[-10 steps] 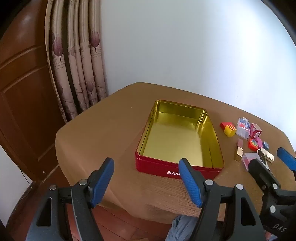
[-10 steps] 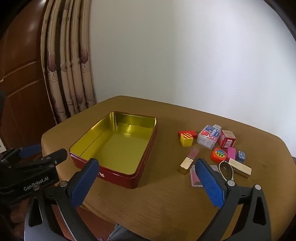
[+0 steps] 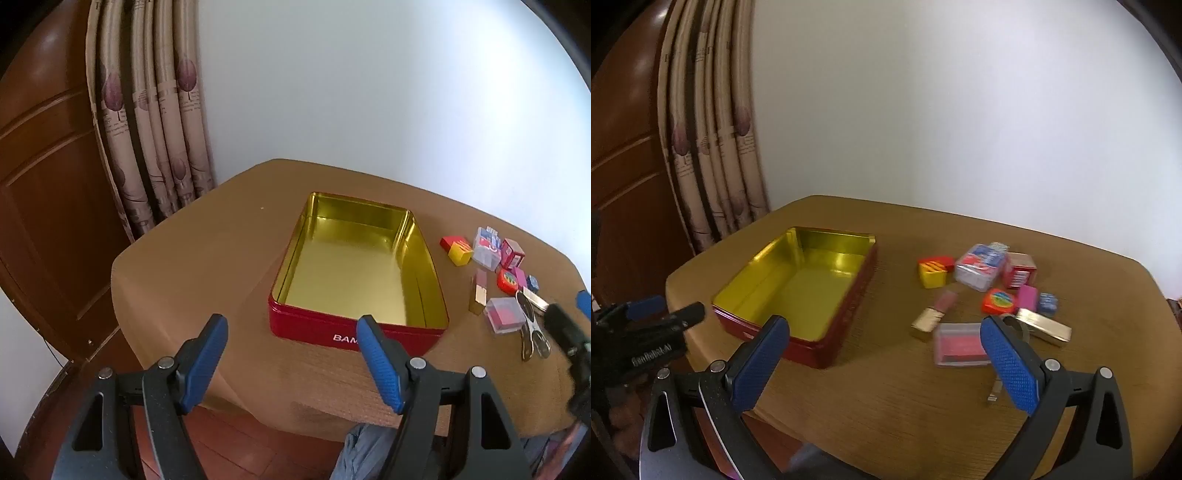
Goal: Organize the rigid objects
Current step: 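Move the left gripper toward the clear plastic box with red card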
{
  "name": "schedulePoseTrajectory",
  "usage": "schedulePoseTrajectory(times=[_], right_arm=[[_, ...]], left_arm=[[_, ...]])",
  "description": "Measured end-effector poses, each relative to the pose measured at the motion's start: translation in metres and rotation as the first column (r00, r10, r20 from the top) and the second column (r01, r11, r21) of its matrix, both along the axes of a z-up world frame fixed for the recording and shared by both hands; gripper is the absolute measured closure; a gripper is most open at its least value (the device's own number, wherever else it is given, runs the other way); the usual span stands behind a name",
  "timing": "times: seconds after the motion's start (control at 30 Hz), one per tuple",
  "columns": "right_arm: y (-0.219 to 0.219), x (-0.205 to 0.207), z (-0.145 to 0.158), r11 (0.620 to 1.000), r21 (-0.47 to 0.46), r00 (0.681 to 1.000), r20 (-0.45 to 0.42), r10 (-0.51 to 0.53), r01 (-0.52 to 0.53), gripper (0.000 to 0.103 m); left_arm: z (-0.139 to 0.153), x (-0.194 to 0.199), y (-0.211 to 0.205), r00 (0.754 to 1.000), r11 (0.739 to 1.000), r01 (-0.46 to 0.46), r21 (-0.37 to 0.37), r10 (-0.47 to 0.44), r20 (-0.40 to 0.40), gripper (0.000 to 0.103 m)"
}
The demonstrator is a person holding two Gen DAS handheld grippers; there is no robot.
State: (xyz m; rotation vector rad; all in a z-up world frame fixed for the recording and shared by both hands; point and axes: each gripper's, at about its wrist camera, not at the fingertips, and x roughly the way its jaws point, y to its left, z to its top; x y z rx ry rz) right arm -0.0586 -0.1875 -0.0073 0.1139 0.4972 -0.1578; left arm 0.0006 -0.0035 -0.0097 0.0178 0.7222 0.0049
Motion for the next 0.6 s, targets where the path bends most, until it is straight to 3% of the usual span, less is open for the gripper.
schedulePoseTrajectory(times=[0.2,0.33,0.5,0.6], right_arm=[[-0.062,-0.028,-0.006,0.99,0.043,0.99,-0.035,-0.134,0.136,0.0],[-0.106,-0.048,-0.02,0.97,0.035,0.968,-0.077,-0.239,0.243,0.0],[-0.168,-0.072,-0.038,0.923,0.084,0.92,-0.151,-0.361,0.376,0.0],[-0.196,-0.084,-0.043,0.893,0.097,0.89,-0.179,-0.418,0.439,0.0]], left_arm=[[-0.006,0.0,-0.01,0.999,1.0,0.026,0.01,-0.025,-0.033,0.029],[-0.008,-0.002,-0.022,0.995,0.997,0.081,0.014,-0.08,-0.064,0.029],[-0.017,-0.009,-0.055,0.969,0.979,0.204,-0.019,-0.205,-0.138,0.029],[-0.022,-0.013,-0.08,0.939,0.957,0.288,-0.041,-0.291,-0.182,0.029]])
